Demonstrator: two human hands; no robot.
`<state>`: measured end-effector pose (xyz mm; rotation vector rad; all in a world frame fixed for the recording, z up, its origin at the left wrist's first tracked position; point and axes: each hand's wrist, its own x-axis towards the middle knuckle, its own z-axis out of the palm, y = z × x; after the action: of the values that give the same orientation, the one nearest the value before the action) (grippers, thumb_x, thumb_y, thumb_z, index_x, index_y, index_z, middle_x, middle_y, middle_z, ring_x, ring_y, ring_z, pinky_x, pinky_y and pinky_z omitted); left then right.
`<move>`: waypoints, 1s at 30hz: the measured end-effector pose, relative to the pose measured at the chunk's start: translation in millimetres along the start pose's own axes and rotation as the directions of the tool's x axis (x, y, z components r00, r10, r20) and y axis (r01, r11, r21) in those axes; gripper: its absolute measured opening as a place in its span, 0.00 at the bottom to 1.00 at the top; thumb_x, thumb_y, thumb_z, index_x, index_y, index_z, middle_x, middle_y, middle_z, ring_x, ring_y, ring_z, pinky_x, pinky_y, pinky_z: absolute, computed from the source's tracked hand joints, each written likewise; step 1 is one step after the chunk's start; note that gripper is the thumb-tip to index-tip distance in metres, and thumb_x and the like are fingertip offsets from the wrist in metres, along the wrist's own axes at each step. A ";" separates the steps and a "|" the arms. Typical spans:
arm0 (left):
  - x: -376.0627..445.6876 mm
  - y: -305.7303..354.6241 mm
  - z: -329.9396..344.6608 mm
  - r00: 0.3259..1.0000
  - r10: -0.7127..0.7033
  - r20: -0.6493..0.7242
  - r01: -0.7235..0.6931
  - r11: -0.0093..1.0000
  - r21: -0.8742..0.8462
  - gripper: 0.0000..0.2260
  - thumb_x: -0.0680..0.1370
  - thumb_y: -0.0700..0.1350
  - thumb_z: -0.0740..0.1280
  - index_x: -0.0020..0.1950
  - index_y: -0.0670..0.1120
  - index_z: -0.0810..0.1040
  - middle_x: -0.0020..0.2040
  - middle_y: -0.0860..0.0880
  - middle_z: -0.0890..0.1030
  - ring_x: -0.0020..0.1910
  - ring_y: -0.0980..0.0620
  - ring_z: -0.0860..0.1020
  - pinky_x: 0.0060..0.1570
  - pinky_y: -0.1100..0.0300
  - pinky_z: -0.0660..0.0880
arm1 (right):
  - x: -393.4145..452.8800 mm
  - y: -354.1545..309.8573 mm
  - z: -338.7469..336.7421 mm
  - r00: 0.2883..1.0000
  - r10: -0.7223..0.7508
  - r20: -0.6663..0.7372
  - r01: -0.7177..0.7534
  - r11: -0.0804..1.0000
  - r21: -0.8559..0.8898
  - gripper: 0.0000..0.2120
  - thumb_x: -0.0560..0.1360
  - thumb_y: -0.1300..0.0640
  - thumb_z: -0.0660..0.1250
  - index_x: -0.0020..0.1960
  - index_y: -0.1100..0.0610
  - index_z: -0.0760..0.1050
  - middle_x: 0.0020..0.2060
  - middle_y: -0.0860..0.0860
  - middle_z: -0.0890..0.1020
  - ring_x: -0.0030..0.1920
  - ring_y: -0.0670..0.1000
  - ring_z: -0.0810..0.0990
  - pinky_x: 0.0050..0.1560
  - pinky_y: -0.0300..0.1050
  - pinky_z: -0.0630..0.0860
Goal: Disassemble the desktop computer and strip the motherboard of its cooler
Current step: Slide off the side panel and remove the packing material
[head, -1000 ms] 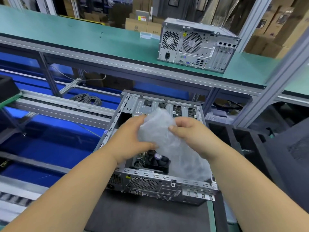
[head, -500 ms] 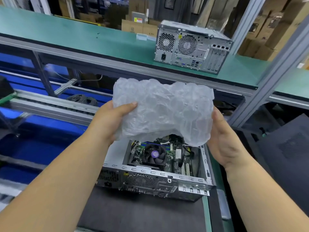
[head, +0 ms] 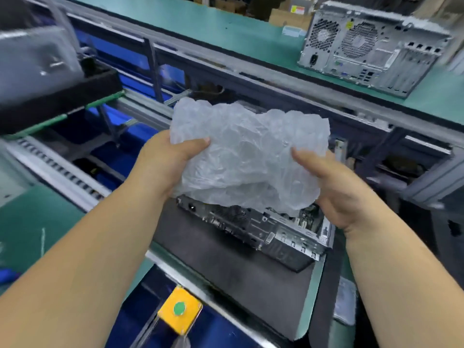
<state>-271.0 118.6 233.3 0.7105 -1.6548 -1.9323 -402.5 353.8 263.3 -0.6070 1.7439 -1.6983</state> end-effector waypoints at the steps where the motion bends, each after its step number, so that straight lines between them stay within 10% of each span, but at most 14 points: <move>1: -11.9 -3.1 -7.5 1.000 -0.009 -0.027 0.008 1.000 -0.012 0.17 0.64 0.53 0.78 0.51 0.51 0.85 0.49 0.49 0.86 0.47 0.46 0.85 0.47 0.50 0.80 | 1.4 2.7 6.2 1.000 -0.003 0.005 0.003 1.000 -0.028 0.33 0.67 0.43 0.75 0.69 0.50 0.71 0.59 0.46 0.82 0.60 0.50 0.81 0.66 0.56 0.71; 9: -100.1 -36.4 -93.8 0.933 -0.235 -0.274 0.188 0.964 -0.186 0.23 0.71 0.61 0.71 0.57 0.47 0.82 0.53 0.45 0.85 0.51 0.43 0.84 0.48 0.49 0.81 | 3.0 28.0 64.8 0.966 0.064 0.251 -0.078 0.996 0.044 0.14 0.73 0.58 0.73 0.58 0.57 0.80 0.52 0.55 0.85 0.51 0.58 0.85 0.48 0.52 0.81; 15: -151.8 -70.8 -158.7 0.848 -0.280 -0.451 0.265 0.959 -0.097 0.14 0.79 0.50 0.67 0.60 0.44 0.78 0.52 0.45 0.85 0.47 0.44 0.84 0.47 0.50 0.79 | -6.0 52.5 137.3 0.941 0.064 0.333 -0.029 0.994 -0.108 0.11 0.74 0.63 0.72 0.56 0.58 0.79 0.47 0.54 0.86 0.46 0.55 0.86 0.43 0.49 0.83; 23: -207.3 -87.0 -245.5 0.742 -0.458 -0.490 0.399 0.889 -0.227 0.25 0.73 0.59 0.71 0.65 0.48 0.75 0.60 0.45 0.81 0.54 0.43 0.82 0.59 0.44 0.76 | -1.4 95.3 248.7 0.851 0.222 0.476 -0.093 0.956 -0.279 0.15 0.73 0.61 0.73 0.59 0.59 0.78 0.48 0.53 0.86 0.47 0.54 0.86 0.46 0.51 0.82; 27: -233.4 -93.3 -286.6 0.605 -0.229 -0.763 0.604 0.756 0.252 0.43 0.69 0.65 0.72 0.77 0.54 0.56 0.76 0.46 0.61 0.73 0.43 0.62 0.71 0.45 0.62 | -11.2 120.6 311.5 0.808 0.270 0.523 -0.050 0.917 -0.396 0.16 0.72 0.58 0.75 0.59 0.56 0.77 0.50 0.53 0.85 0.48 0.55 0.85 0.52 0.57 0.81; 30: -237.4 -82.9 -306.2 0.810 -0.025 -0.586 0.476 0.612 0.631 0.43 0.67 0.67 0.71 0.77 0.58 0.56 0.76 0.49 0.60 0.75 0.47 0.57 0.74 0.49 0.56 | -19.8 131.4 353.2 0.787 0.263 0.558 0.026 0.889 -0.457 0.18 0.71 0.57 0.75 0.59 0.52 0.75 0.52 0.51 0.84 0.49 0.52 0.84 0.52 0.54 0.81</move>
<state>107.2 64.6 128.7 1.7297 -2.0186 -0.9117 -126.3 126.9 142.6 -1.0817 1.6241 -0.8445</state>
